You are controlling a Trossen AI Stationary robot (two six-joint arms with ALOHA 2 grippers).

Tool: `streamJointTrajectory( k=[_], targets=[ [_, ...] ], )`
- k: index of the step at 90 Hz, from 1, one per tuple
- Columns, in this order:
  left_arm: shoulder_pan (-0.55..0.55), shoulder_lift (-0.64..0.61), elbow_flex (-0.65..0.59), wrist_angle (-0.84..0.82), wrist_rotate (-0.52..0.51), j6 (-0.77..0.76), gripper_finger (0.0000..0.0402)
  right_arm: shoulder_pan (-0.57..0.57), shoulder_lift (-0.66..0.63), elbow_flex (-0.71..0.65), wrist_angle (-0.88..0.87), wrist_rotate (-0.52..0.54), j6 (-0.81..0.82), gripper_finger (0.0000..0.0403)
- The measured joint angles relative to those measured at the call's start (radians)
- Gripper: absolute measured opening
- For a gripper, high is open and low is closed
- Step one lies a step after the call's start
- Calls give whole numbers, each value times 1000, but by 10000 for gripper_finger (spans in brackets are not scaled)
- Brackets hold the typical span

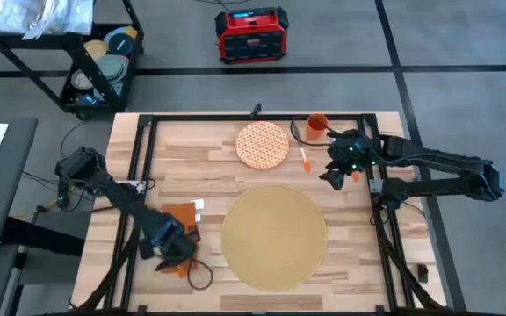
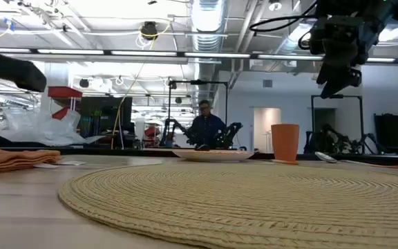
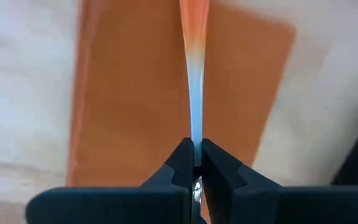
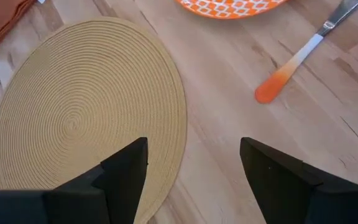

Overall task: Set table place
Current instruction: Put the orange fork on top of the orange table napkin

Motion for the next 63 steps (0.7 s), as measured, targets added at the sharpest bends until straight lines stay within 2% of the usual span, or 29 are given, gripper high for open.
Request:
streamJointTrajectory(
  k=[12,31,63],
  targets=[
    [56,0,0,-48,40,117,0,-1,0,0,-8,0,0,245],
    [150,-8,0,-29,20,219,0,1,0,0,-22,0,1,245],
    [167,-66,0,-24,27,318,0,19,0,0,-20,0,31,245]
  ],
)
